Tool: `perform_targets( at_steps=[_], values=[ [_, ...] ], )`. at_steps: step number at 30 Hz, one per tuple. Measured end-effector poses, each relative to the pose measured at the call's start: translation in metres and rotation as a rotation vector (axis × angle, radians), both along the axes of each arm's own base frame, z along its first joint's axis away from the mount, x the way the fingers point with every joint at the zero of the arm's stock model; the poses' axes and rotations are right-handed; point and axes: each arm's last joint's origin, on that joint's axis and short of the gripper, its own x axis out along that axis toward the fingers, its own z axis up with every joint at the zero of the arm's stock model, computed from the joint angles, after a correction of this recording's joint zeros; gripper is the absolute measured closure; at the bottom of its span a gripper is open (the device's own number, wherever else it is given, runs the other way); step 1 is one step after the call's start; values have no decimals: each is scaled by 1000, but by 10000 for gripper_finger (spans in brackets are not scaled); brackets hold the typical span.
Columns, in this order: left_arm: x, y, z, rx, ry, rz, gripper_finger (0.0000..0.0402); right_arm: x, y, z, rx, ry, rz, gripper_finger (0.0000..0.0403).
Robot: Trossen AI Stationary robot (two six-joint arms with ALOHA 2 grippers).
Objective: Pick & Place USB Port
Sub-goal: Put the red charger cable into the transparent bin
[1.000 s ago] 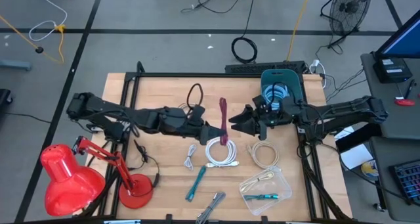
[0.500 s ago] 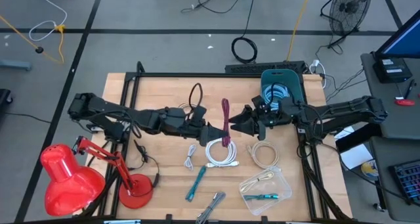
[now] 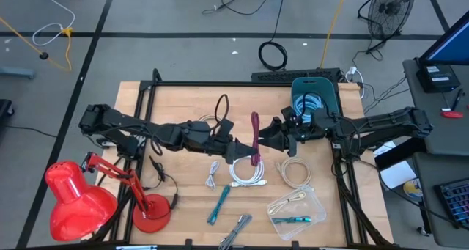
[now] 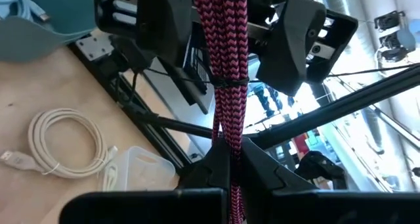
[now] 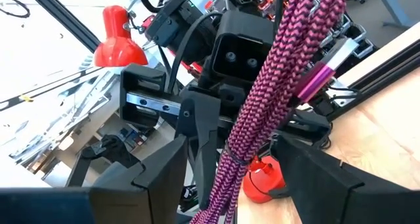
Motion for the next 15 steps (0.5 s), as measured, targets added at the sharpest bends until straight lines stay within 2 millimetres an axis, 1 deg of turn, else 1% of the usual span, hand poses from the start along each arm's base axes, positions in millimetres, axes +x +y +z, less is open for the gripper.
perform_targets(
  at_steps=[4,15],
  values=[
    [1,4,1,-2,-13,4,393,0,0,0,0,0,-1,186],
    [1,4,2,-2,-25,-22,393,0,-1,0,2,-2,-28,229]
  ],
)
